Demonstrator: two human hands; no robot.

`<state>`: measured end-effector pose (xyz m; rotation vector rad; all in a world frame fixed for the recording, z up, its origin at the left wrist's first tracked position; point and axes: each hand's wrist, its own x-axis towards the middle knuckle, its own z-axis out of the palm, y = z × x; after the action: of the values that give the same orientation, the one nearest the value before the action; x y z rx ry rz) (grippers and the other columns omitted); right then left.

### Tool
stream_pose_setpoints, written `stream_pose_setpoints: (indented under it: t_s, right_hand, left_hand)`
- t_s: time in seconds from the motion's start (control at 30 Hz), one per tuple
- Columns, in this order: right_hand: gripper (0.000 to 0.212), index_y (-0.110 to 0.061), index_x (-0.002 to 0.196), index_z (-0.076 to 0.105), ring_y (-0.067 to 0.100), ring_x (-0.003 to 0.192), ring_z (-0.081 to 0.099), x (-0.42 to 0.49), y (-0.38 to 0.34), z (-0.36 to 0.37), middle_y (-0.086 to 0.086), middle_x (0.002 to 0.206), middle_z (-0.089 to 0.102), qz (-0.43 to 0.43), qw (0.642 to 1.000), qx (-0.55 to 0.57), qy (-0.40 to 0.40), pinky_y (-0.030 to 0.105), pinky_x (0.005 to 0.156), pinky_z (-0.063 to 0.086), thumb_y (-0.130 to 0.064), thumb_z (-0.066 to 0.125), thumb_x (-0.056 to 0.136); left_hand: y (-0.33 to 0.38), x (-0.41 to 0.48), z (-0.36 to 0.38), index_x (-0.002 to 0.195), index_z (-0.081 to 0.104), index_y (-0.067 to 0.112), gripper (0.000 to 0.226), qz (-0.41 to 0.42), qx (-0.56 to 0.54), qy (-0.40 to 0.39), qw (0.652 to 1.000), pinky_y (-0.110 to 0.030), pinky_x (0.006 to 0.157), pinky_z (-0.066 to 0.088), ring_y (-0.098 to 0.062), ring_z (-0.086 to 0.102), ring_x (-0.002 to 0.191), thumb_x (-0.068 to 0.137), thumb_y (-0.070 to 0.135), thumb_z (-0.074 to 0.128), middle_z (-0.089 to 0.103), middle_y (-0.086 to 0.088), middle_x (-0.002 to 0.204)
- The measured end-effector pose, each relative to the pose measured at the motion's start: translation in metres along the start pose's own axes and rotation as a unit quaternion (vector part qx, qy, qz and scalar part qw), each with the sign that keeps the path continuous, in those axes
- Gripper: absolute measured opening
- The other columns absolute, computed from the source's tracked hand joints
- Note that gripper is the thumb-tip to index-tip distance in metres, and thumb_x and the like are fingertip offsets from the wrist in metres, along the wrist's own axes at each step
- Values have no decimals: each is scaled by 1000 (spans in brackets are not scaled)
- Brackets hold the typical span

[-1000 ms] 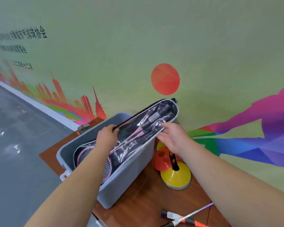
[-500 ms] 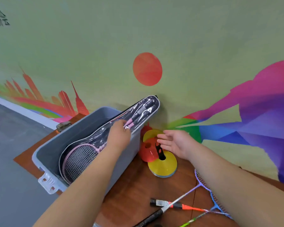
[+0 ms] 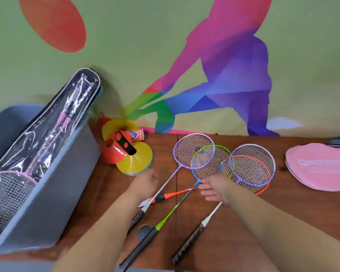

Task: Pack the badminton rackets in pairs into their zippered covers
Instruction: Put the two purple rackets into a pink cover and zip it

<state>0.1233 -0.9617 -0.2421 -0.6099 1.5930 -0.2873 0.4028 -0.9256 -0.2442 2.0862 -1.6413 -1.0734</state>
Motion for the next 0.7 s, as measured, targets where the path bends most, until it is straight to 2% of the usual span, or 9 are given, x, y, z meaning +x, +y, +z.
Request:
stream_pose_setpoints:
  t_s: [0.1, 0.13, 0.23, 0.4, 0.5, 0.63, 0.7]
  right_hand:
    - [27, -6, 128, 65, 23, 84, 70, 9, 24, -15, 4, 100, 73, 26, 999, -6, 26, 37, 70, 57, -22, 54, 108]
    - [23, -6, 124, 64, 23, 83, 69, 12, 30, -18, 4, 99, 71, 37, 999, -4, 34, 39, 73, 58, -20, 55, 108]
    - [15, -7, 117, 57, 24, 78, 66, 21, 45, -25, 8, 98, 65, 85, 994, -6, 66, 45, 80, 57, -15, 54, 105]
    - [35, -8, 136, 57, 26, 82, 69, 38, 66, -38, 12, 101, 66, 105, 987, -35, 113, 41, 73, 58, -18, 56, 102]
    - [40, -8, 139, 57, 27, 85, 69, 46, 73, -42, 14, 111, 68, 101, 989, 8, 105, 42, 78, 59, -19, 59, 101]
    - [40, -5, 139, 57, 25, 87, 68, 53, 77, -48, 14, 112, 68, 70, 989, 91, 90, 44, 84, 57, -20, 61, 103]
    - [36, -11, 138, 55, 26, 89, 69, 52, 81, -51, 15, 120, 69, 70, 986, 133, 74, 47, 85, 57, -26, 61, 106]
  left_hand:
    - [-6, 13, 32, 88, 59, 24, 13, -7, 45, -29, 999, -30, 78, 44, -31, 65, 102, 84, 13, 63, 67, -4, 97]
    - [-8, 18, 42, 88, 57, 24, 13, -12, 57, -33, 998, -33, 79, 46, -33, 64, 102, 82, 15, 64, 66, -6, 98]
    - [-9, 25, 62, 108, 57, 13, 28, -39, 99, -34, 994, -40, 87, 50, -39, 62, 109, 83, 24, 67, 65, -15, 113]
    - [-9, 37, 83, 110, 55, 8, 27, -82, 144, -27, 986, -45, 90, 53, -42, 64, 110, 88, 20, 63, 66, -19, 117]
    - [-9, 42, 88, 113, 57, 7, 26, -97, 163, -25, 982, -45, 90, 55, -42, 65, 111, 87, 14, 60, 68, -19, 116]
    - [-8, 44, 91, 115, 62, 8, 26, -90, 176, -14, 980, -44, 91, 55, -40, 66, 110, 89, 10, 58, 69, -17, 115]
    - [-5, 43, 91, 115, 68, 7, 26, -79, 162, -2, 984, -40, 89, 53, -39, 66, 108, 92, 7, 57, 70, -18, 112]
